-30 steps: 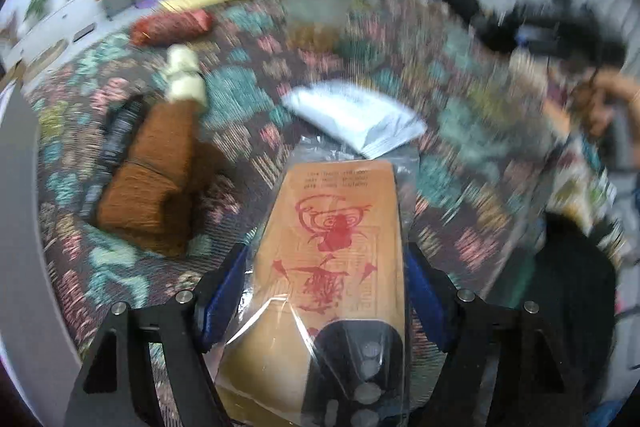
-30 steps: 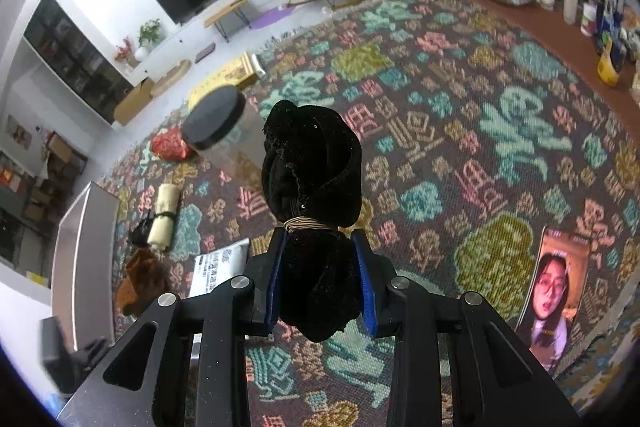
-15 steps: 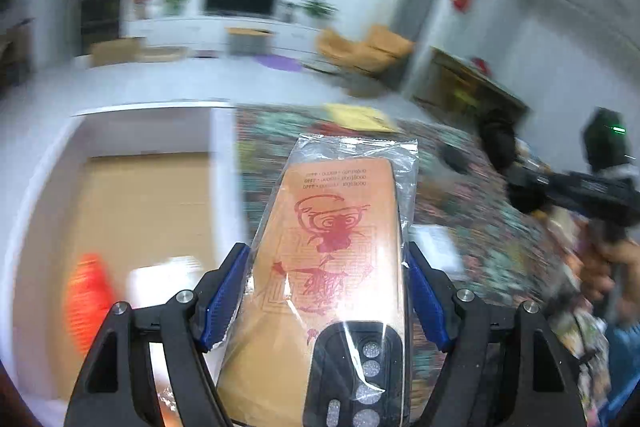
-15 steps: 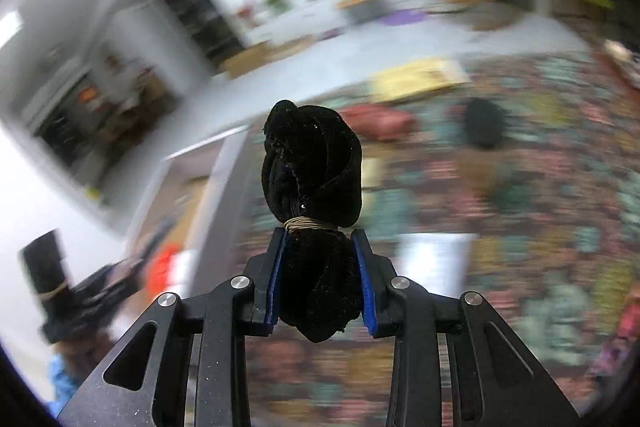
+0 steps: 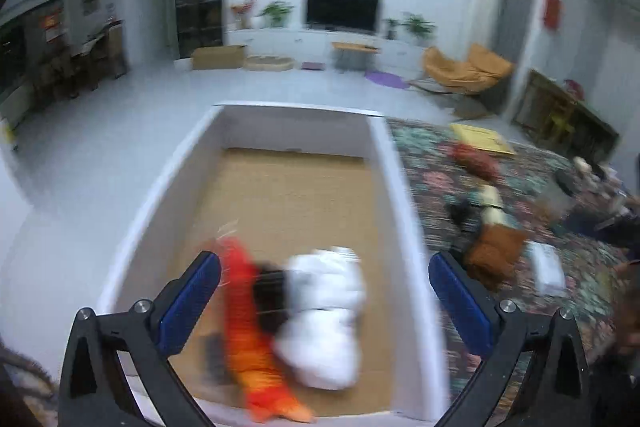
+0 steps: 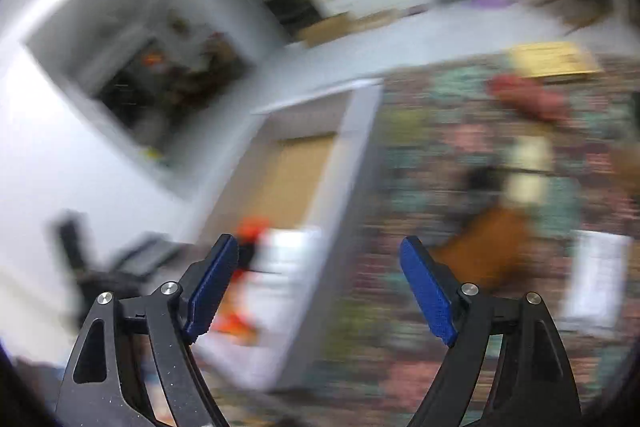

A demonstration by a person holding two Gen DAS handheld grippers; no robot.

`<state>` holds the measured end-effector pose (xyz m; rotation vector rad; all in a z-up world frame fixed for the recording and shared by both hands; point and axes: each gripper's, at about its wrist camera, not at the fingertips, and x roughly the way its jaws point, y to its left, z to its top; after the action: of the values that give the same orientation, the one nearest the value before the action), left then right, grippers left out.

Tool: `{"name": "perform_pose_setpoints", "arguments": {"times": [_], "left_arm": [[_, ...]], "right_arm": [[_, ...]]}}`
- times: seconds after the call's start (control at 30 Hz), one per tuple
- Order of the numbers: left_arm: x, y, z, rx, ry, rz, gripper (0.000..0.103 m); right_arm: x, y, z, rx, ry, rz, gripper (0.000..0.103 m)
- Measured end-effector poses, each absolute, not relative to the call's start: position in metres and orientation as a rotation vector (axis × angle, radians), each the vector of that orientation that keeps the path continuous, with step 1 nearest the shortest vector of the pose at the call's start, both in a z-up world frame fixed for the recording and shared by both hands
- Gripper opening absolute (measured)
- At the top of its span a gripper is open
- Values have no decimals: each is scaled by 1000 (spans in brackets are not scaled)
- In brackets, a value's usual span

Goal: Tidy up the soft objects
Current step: 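Drop the clear bag with the left gripper while the right drops the black bundle into the box, then reach the right gripper to the white cleaning-wipes pack and close on it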

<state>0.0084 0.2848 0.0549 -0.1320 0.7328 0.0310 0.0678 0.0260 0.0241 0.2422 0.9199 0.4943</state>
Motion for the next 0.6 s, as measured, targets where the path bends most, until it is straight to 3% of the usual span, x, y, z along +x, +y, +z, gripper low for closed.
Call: {"name": "perform_pose_setpoints", "arguments": {"times": [0.23,0.37,0.6], "left_arm": [[1,142,17,-77,773,-345,103],[13,73,-44,-71,882,-404,103],[34,33,-111,53,945,-331,103]], "right_arm": [[19,-105,-110,285,1151,141,85],[0,-132,-118,309,1098,108,85],[-14,-136,-101,268,962,102,85]]}}
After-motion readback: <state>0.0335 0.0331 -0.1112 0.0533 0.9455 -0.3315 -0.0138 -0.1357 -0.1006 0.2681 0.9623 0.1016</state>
